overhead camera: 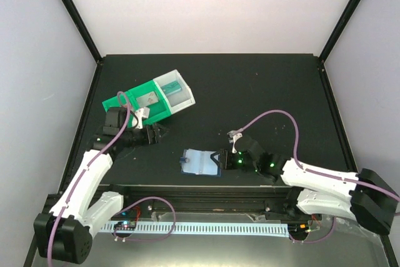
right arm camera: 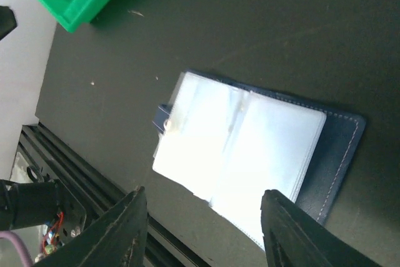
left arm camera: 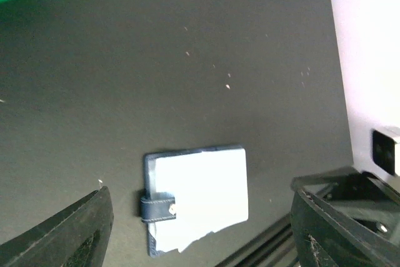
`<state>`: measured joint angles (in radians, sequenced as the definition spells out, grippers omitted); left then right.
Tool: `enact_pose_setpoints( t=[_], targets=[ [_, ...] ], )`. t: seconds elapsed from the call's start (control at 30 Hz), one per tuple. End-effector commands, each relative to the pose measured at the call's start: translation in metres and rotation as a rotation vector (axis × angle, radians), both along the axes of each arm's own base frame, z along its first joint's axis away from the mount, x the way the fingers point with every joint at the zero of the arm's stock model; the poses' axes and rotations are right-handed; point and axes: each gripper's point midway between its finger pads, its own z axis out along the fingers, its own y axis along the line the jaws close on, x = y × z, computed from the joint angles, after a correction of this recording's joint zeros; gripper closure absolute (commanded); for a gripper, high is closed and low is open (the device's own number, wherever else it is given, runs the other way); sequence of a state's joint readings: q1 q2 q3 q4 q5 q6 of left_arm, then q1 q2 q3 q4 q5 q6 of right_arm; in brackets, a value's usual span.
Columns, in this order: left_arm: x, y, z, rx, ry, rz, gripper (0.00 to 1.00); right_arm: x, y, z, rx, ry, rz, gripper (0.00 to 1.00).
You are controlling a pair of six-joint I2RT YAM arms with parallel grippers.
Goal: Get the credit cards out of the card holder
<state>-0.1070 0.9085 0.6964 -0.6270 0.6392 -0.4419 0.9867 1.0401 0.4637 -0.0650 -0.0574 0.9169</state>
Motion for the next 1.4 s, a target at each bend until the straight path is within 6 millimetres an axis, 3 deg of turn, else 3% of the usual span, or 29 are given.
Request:
enact_pose_setpoints(
  t=[0.0, 0.33, 0.53, 0.63, 0.87, 1.17, 1.37],
  targets=[
    [-0.015, -0.022, -0.002, -0.061, -0.008, -0.045, 0.21, -0.007, 0.015, -0.015, 0.028, 0.07, 0.039, 0.51],
    [-0.052, -0.06, -0.049, -0.136, 0.09, -0.104, 0.22, -0.004, 0.012, -0.068, -0.11, 0.129, 0.016, 0.62],
    [-0.056, -0.073, -0.069, -0.102, 0.117, -0.109, 0.32, 0.003, 0.0, -0.091, -0.196, 0.118, -0.029, 0.67],
    [-0.06, -0.079, -0.084, -0.104, 0.15, -0.121, 0.35, 0.003, -0.001, -0.099, -0.213, 0.122, -0.03, 0.76],
    [-0.062, -0.081, -0.111, -0.053, 0.187, -0.105, 0.47, 0.002, -0.008, -0.108, -0.225, 0.12, -0.039, 0.98],
    [-0.063, -0.076, -0.136, -0.002, 0.217, -0.085, 0.54, 0.002, -0.005, -0.107, -0.214, 0.114, -0.031, 0.99],
    [-0.062, -0.075, -0.148, 0.034, 0.233, -0.073, 0.52, 0.003, -0.003, -0.104, -0.2, 0.105, -0.029, 0.99]
  ],
)
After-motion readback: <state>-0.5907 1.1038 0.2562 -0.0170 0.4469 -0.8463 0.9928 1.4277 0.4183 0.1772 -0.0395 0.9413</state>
